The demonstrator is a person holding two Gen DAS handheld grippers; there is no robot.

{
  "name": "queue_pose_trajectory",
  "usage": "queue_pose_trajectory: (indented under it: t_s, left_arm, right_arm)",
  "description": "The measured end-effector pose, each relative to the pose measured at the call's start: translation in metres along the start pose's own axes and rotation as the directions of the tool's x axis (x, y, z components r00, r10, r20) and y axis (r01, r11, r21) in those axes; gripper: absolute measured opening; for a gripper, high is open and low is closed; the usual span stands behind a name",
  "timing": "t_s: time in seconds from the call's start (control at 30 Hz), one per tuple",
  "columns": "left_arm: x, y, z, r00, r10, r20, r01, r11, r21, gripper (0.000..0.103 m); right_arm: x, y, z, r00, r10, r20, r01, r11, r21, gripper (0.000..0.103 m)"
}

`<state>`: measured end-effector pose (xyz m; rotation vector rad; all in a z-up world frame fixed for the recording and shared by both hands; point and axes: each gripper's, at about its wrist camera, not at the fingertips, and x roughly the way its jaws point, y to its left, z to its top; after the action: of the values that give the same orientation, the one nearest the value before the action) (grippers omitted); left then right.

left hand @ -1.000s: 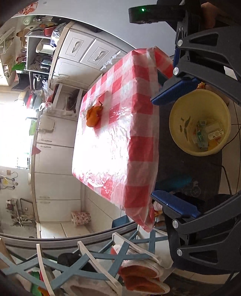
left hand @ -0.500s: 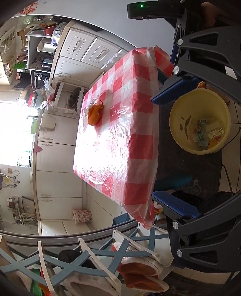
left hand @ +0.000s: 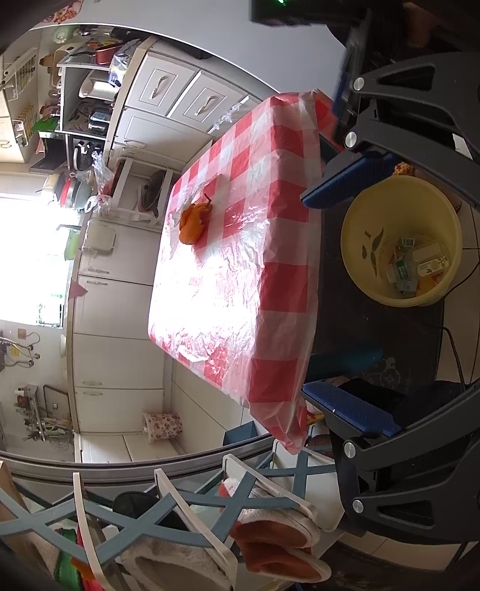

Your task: Collect trash

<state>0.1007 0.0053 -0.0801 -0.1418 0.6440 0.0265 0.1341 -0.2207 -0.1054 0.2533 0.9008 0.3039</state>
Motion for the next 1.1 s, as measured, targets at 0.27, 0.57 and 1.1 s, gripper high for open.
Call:
queue_pose_trajectory:
  t_s: [0.27,0.57,1.1]
  left_arm:
    - [0.011,0.009,0.002,1.000,0.010,-0.002,-0.010,0.999,-0.044,0.091]
    - [0.050,0.023,0.006,0.998,0.038,-0.052,-0.043,0.994,-0.097,0.091]
    - [0.098,0.034,0.020,0.993,0.035,-0.114,-0.054,0.985,-0.166,0.091]
  right_arm:
    - [0.030,0.013,0.085,0.997,-0.044,0.070,0.052,0.992,-0.119,0.076]
    - [0.120,0.031,0.179,0.992,-0.114,0.058,0.125,0.958,-0.256,0.076]
    - [0.201,-0.019,0.261,0.990,0.114,-0.078,-0.116,0.993,-0.014,0.037]
